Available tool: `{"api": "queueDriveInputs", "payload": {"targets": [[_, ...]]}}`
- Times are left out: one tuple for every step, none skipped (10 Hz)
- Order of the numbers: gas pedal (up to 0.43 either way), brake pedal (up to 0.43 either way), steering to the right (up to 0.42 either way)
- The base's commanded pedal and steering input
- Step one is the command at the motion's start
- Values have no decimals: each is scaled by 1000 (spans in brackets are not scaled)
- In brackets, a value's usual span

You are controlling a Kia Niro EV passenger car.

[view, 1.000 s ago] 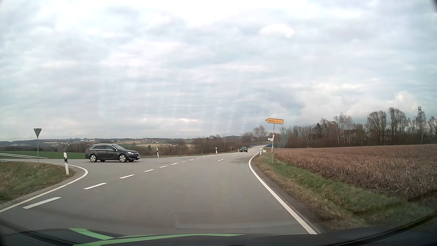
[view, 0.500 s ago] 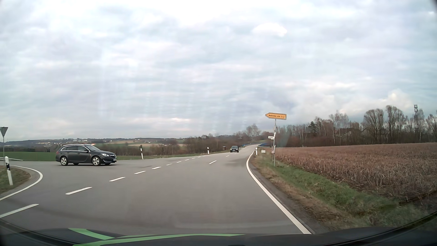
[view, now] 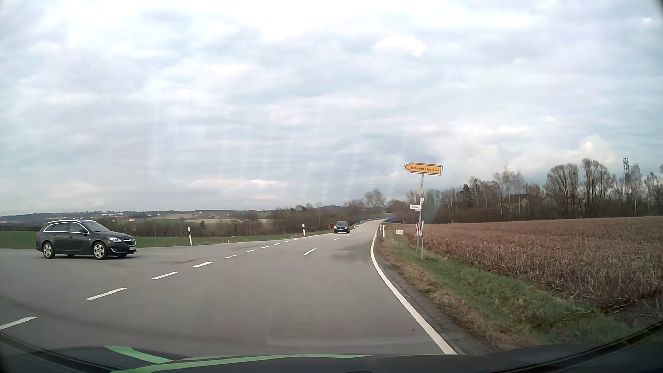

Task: Follow the waypoints while adhering to traffic rules and regulations

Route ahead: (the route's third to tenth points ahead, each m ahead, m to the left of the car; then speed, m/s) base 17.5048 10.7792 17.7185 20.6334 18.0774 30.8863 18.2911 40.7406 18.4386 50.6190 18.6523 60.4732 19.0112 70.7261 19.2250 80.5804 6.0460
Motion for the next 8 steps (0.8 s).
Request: {"api": "queueDriveInputs", "payload": {"targets": [[0, 232, 35], [0, 238, 34], [0, 238, 33], [0, 238, 30], [0, 238, 29], [0, 238, 29], [0, 238, 28], [0, 238, 26]]}}
